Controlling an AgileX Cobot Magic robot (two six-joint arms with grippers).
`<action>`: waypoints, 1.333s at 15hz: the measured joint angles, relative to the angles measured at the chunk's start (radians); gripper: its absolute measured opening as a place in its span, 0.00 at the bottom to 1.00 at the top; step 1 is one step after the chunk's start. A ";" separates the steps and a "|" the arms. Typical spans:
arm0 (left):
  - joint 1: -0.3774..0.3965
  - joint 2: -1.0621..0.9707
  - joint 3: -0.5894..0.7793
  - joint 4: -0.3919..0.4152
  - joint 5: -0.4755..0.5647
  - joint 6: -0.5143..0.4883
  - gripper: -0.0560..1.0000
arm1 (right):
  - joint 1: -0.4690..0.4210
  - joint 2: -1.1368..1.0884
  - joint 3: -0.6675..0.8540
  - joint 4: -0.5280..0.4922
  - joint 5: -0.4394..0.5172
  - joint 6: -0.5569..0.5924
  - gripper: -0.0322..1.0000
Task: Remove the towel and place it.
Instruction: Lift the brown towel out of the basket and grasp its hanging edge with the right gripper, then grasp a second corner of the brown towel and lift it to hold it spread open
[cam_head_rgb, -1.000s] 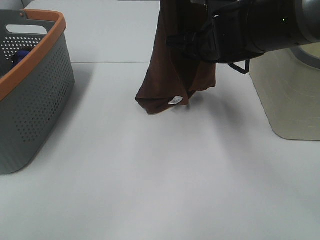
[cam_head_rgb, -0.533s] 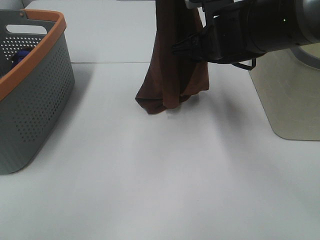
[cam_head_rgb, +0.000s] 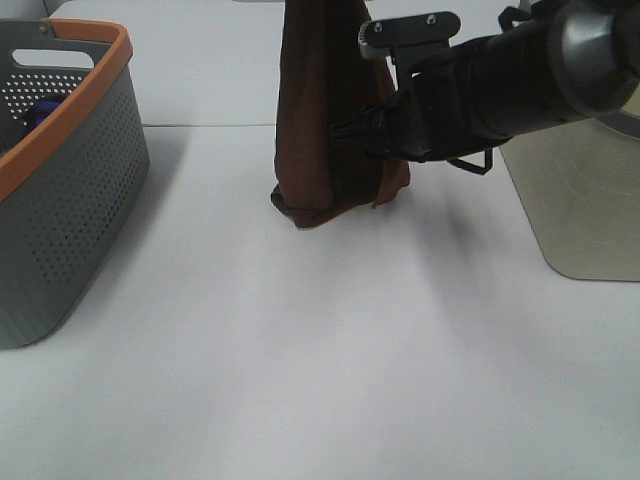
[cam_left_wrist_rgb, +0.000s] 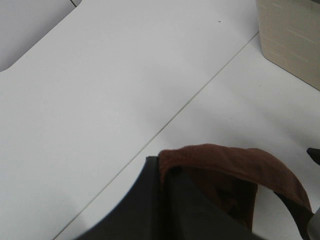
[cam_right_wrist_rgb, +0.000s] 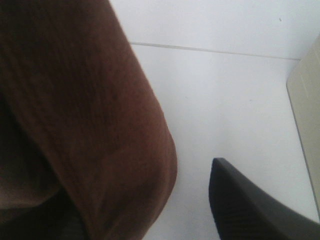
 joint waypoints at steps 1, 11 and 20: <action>0.000 0.000 0.000 0.000 0.002 0.001 0.05 | 0.000 0.017 0.001 0.000 0.003 0.001 0.61; 0.000 0.000 0.000 0.000 0.008 0.014 0.05 | 0.000 0.087 0.001 0.000 0.024 0.024 0.48; 0.000 0.000 0.000 0.000 0.042 0.061 0.05 | 0.017 0.046 0.002 0.000 0.054 -0.361 0.05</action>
